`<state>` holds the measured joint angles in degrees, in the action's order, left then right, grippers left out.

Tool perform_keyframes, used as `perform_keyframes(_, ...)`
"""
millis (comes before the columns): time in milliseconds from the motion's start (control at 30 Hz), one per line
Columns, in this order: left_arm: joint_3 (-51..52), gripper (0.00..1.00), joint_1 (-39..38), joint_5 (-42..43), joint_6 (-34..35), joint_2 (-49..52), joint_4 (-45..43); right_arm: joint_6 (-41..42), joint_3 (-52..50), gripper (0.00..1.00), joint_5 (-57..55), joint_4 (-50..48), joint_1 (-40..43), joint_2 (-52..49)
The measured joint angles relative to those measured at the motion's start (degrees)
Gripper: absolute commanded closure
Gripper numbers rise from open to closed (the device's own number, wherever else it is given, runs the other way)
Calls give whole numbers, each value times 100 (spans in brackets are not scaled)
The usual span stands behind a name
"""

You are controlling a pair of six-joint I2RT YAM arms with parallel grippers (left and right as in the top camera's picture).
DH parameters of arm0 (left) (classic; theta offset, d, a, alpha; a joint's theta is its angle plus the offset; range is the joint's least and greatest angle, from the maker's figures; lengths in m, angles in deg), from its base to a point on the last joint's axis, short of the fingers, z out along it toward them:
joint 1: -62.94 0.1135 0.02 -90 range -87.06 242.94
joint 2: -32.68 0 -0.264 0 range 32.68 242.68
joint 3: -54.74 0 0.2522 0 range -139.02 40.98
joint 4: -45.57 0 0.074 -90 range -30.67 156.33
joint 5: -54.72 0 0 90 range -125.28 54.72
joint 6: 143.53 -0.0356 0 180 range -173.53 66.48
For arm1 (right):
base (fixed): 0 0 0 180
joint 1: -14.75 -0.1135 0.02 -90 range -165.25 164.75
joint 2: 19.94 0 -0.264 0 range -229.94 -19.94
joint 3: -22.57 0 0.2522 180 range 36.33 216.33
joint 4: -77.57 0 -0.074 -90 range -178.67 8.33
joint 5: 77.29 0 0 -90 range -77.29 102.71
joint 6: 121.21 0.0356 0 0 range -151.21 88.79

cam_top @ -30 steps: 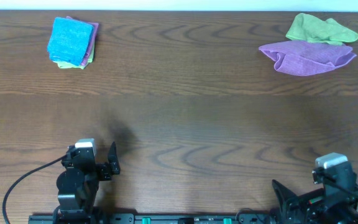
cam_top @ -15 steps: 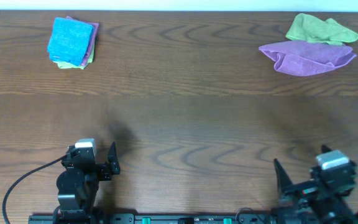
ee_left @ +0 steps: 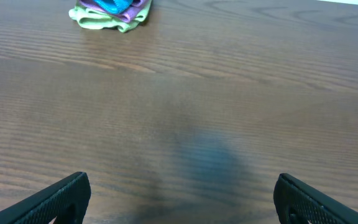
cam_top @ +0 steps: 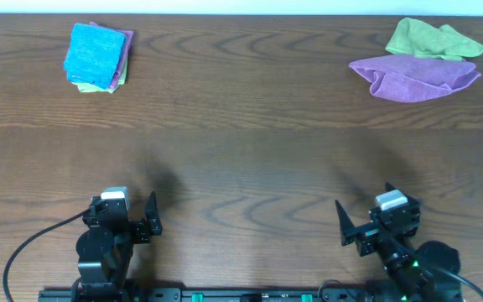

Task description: Fold the cloth

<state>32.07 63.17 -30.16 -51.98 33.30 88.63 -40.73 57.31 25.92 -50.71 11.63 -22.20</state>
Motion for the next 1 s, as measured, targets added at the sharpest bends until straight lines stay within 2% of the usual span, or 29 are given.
perform_keyframes(500,0,5,0,0,0,0,2,-2,-1145,1,4,-127,0,142)
perform_keyframes(1000,0,5,-2,0,0,0,2,-2,-1161,1,-15,-160,0,144)
